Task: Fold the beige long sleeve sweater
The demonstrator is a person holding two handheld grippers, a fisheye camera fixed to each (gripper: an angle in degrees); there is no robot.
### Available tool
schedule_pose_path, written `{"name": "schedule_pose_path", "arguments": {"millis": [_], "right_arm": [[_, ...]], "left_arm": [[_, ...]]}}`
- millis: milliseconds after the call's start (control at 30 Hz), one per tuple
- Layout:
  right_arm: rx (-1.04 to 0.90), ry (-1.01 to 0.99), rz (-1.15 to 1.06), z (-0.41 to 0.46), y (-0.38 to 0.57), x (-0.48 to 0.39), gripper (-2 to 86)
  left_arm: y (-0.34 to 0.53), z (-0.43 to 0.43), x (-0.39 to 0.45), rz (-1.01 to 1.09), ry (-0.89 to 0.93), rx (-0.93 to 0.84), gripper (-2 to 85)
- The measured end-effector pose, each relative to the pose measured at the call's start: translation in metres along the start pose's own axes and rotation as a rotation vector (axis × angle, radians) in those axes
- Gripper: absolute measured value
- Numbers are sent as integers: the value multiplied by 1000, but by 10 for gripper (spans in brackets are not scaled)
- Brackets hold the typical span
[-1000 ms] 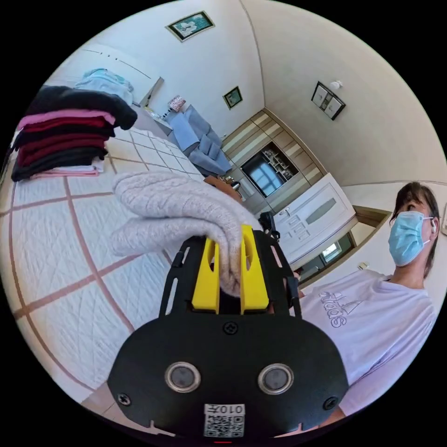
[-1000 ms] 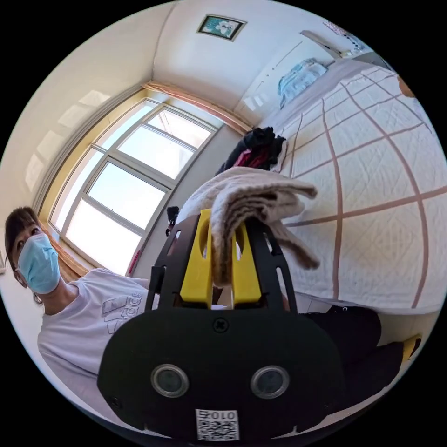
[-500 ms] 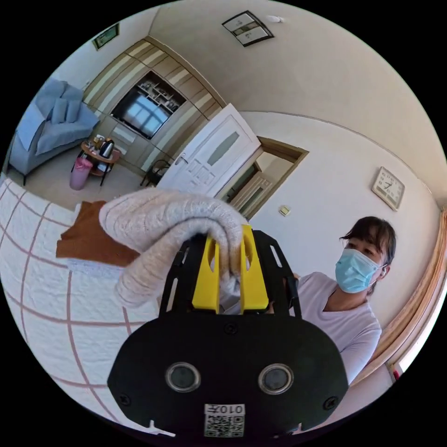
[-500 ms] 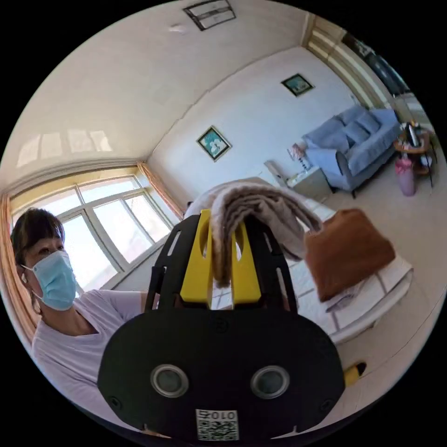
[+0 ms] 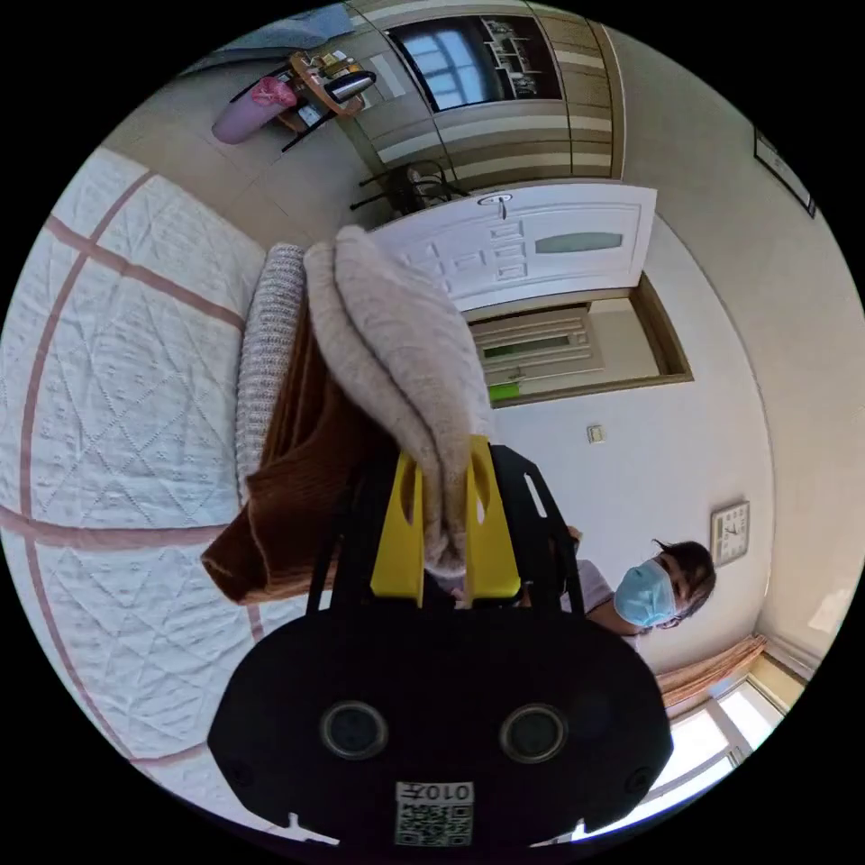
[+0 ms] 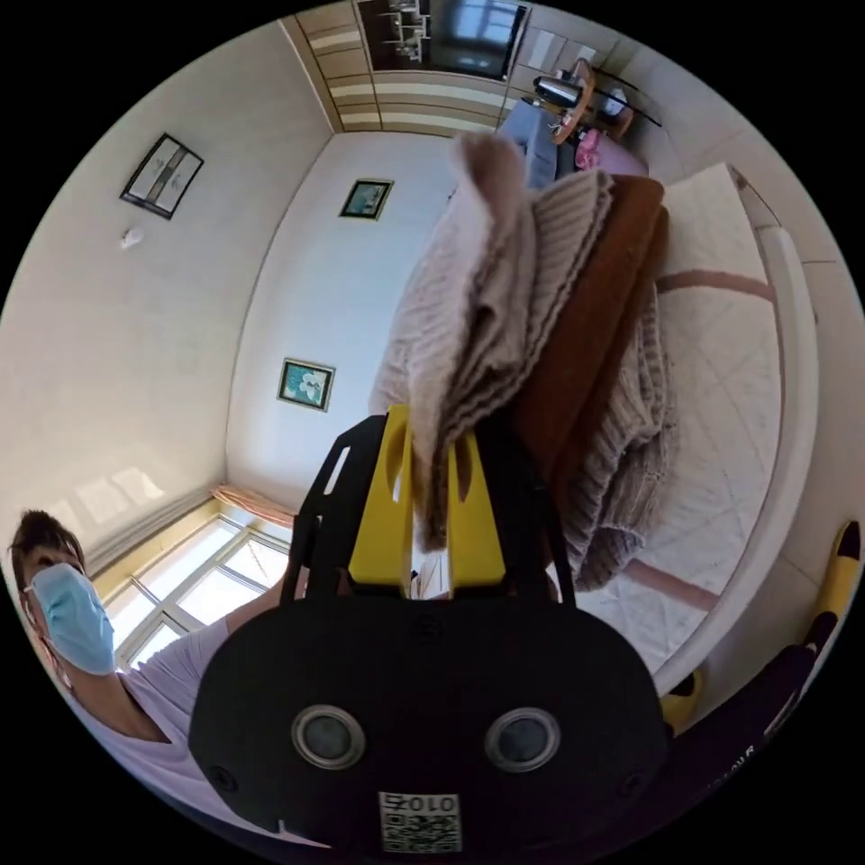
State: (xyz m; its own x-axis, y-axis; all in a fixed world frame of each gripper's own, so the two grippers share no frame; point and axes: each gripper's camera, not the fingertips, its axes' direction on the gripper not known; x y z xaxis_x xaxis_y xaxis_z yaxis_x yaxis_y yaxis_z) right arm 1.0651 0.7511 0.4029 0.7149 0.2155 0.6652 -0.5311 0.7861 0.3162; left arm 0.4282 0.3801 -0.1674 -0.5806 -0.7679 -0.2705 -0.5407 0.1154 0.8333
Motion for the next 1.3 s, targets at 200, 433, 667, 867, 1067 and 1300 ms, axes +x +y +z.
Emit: {"name": "schedule_pose_path", "arguments": {"millis": [200, 433, 667, 867, 1067, 1300], "right_arm": [[-25, 87, -150, -3, -8, -64, 72], [-43, 128, -128, 13, 9, -49, 73], [-80, 264, -294, 23, 18, -78, 89], [-5, 483, -453, -34, 55, -128, 83], [63, 665, -793, 19, 47, -230, 100], [-147, 861, -960, 170, -46, -286, 92]], "left_arm": [[-31, 11, 6, 137, 60, -16, 101], [-45, 45, -9, -1, -91, -39, 125], [-33, 75, 31, 158, -262, 68, 141], [36, 56, 94, 254, -501, 361, 117], [70, 139, 169, 448, -956, 294, 84], [59, 326, 168, 759, -1262, 47, 19]]}}
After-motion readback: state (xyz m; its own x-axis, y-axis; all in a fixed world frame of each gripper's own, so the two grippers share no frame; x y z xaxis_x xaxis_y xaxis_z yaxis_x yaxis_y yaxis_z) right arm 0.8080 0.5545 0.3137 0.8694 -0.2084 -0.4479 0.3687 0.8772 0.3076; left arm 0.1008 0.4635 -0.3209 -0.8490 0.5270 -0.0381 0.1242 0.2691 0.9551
